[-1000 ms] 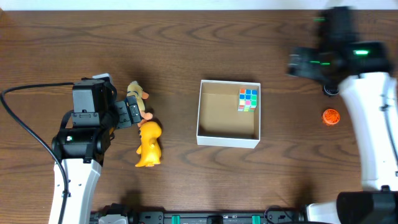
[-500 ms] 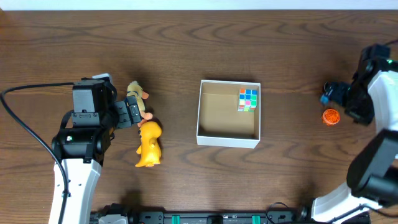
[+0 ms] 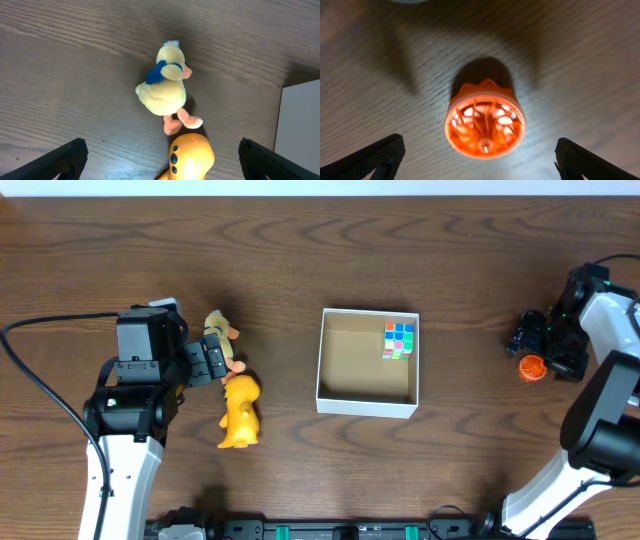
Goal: Pack container
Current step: 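Move right gripper to the orange round object and grasp it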
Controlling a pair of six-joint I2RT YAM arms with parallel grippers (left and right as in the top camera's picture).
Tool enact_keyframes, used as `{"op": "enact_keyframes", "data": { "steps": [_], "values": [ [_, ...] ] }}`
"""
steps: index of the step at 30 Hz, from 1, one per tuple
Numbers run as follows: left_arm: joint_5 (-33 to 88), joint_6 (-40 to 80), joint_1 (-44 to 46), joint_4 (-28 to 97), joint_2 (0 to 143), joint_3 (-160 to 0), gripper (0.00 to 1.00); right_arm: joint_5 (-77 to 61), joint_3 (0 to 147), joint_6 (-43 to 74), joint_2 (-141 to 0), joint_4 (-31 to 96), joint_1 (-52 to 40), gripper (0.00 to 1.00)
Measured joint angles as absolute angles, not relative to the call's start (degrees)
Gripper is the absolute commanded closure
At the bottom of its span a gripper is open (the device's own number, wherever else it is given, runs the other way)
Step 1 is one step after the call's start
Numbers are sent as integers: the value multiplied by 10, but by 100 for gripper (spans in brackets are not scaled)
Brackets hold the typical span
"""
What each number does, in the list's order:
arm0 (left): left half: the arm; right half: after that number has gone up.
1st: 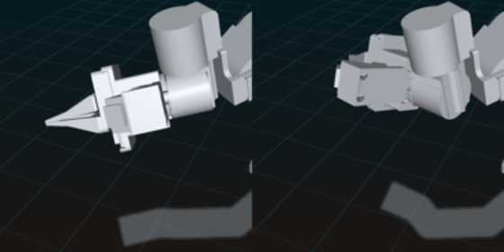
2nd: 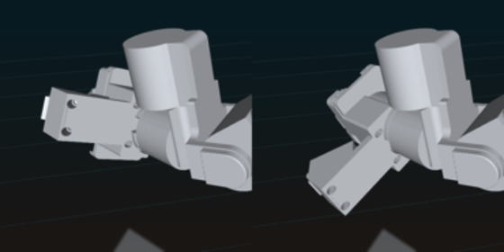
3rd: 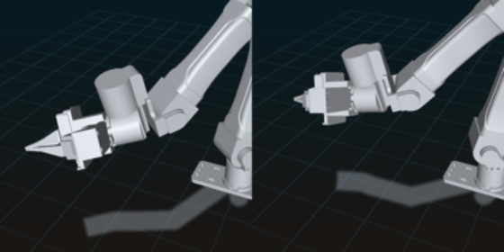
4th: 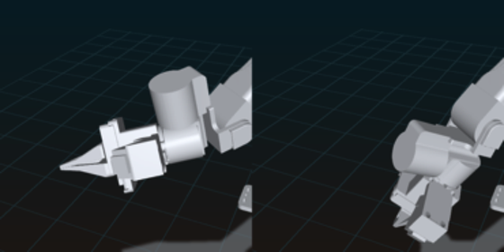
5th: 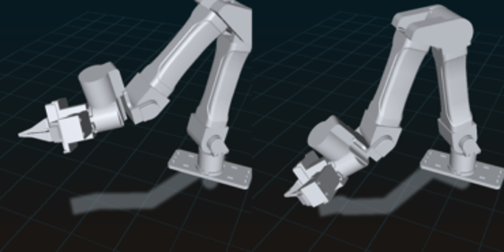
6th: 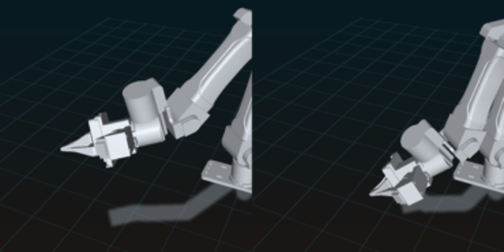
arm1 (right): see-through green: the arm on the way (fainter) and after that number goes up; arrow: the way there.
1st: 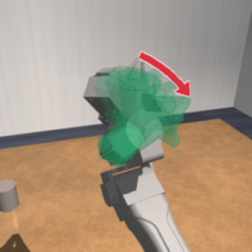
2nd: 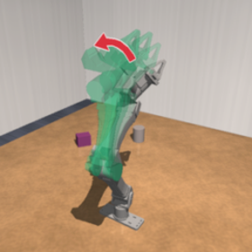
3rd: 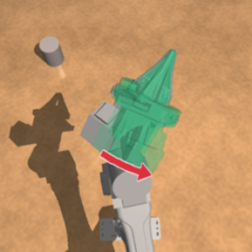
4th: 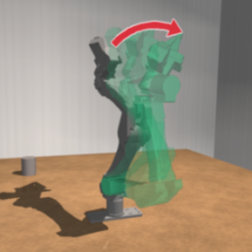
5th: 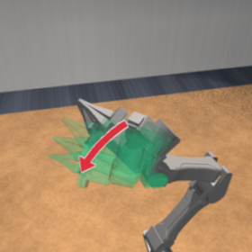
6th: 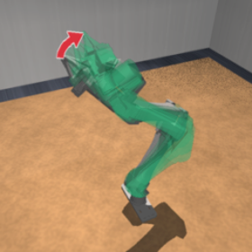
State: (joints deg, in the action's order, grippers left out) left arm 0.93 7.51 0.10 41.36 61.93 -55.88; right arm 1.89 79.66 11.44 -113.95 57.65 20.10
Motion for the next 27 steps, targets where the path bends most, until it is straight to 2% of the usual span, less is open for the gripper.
{"op": "enact_keyframes", "data": {
  "steps": [5,14,17,22,27],
  "values": [
    [9,75,1,414,619,-559,2,15,797,110,-1168,574,201,2],
    [9,75,1,414,619,-559,2,12,797,100,-1177,572,202,30],
    [9,75,1,414,619,-559,2,12,797,99,-1177,571,202,35],
    [9,75,1,414,619,-559,2,12,797,100,-1177,562,202,37],
    [9,75,1,414,619,-559,2,12,797,100,-1177,550,202,35]
  ]
}}
